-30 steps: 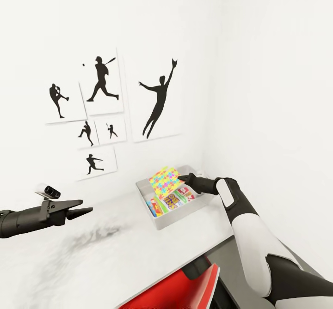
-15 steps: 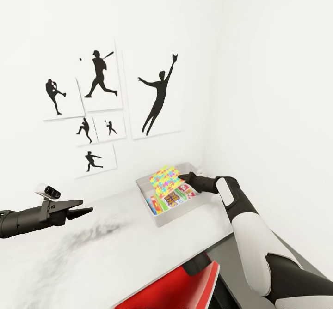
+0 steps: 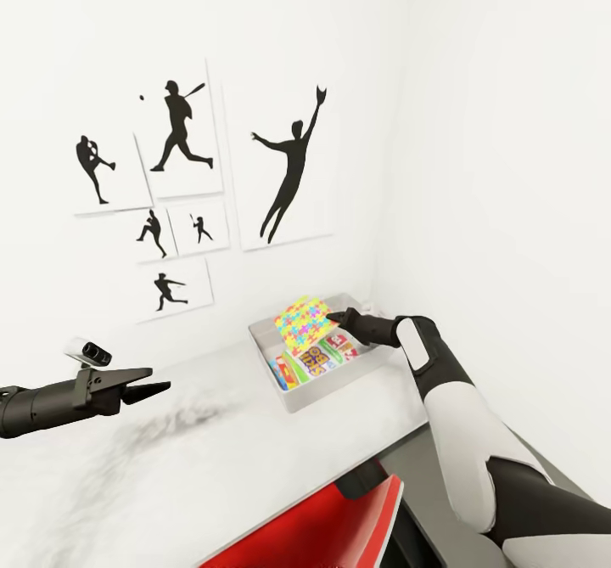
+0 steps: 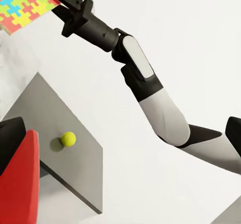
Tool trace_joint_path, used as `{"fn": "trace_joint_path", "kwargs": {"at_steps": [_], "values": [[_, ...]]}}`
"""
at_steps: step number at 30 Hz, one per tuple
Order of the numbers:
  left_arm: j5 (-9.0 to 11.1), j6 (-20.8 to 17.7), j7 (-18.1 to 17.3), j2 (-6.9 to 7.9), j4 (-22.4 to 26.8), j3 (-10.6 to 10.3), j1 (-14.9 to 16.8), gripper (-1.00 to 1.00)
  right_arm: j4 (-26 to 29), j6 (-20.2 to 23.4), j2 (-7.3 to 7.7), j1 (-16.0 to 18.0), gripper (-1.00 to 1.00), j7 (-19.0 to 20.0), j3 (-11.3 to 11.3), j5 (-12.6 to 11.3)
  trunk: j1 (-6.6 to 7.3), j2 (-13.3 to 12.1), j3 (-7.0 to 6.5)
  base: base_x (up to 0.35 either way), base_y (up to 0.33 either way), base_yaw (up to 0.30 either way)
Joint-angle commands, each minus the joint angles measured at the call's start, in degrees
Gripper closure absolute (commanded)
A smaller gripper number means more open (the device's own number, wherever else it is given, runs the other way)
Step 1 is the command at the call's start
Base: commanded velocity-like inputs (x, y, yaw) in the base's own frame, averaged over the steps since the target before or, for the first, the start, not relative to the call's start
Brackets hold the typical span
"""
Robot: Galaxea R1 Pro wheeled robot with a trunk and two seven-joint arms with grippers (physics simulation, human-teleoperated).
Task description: Put all the toys in the child's room - the three board games (two on the bed and one on the table), the two jigsaw puzzles on the table, and the tennis ball on the table - inside the toy box on the table in the child's room.
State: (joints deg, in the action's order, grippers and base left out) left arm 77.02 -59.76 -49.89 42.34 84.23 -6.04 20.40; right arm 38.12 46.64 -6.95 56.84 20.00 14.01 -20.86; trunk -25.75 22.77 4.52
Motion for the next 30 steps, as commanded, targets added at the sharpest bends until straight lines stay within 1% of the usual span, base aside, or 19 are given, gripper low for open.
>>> {"fn": "trace_joint_path", "kwargs": {"at_steps": [1,3,6,10,19,23,25,26,28,30], "values": [[0.1,-0.2,-0.2,0.05,0.0,-0.1,0.1,-1.0,0.0,0.4,-0.08,0.1,1.0,0.3,0.3,0.2,-0.04,0.1,0.23,0.0,0.0,0.0],[0.1,-0.2,-0.2,0.04,0.0,-0.1,0.1,-1.0,0.0,0.2,-0.08,0.1,1.0,0.2,-0.4,0.3,-0.04,0.1,0.42,0.0,0.0,0.0],[0.1,-0.1,-0.2,0.03,0.0,-0.1,0.1,-1.0,0.0,0.0,-0.02,0.1,1.0,0.3,-2.3,0.3,-0.04,0.1,0.7,0.0,0.0,0.0],[0.1,-0.2,-0.2,0.06,0.0,-0.1,0.1,-1.0,0.0,-0.1,-0.02,0.1,1.0,0.3,-3.7,0.3,-0.04,0.1,1.08,0.0,0.0,0.0],[0.1,-0.1,-0.1,0.04,-0.1,-0.1,0.1,-1.0,0.1,-0.4,0.0,0.0,1.0,0.3,-4.1,0.4,-0.04,0.1,1.88,0.0,0.0,0.0],[0.1,-0.1,-0.1,0.03,0.0,-0.1,0.1,-1.0,0.0,-2.5,0.0,0.0,1.0,0.3,-4.1,0.3,-0.04,0.1,2.0,0.0,0.0,0.0],[-0.6,0.6,0.1,-0.63,-0.7,-0.3,0.0,-1.0,0.7,-2.2,-0.6,-0.4,1.0,1.0,-4.3,-0.3,-0.04,0.1,2.0,0.0,0.0,0.0],[-0.7,0.7,0.1,-0.96,-0.7,-0.3,0.0,-1.0,0.4,-2.3,-0.9,-0.2,1.0,0.8,-4.4,-0.3,-0.04,0.1,2.0,0.0,0.0,0.0],[-0.7,0.7,0.1,-1.6,-0.7,-0.3,0.0,-1.0,0.3,-2.3,-0.9,-0.2,1.0,0.8,-4.4,-0.3,-0.04,0.1,2.0,0.0,0.0,0.0],[-0.5,0.7,0.1,-2.25,-0.7,-0.3,0.0,-1.0,-0.3,-2.6,-1.44,0.3,1.0,0.2,-4.5,-0.2,-0.04,0.1,2.0,0.0,0.0,0.0]]}}
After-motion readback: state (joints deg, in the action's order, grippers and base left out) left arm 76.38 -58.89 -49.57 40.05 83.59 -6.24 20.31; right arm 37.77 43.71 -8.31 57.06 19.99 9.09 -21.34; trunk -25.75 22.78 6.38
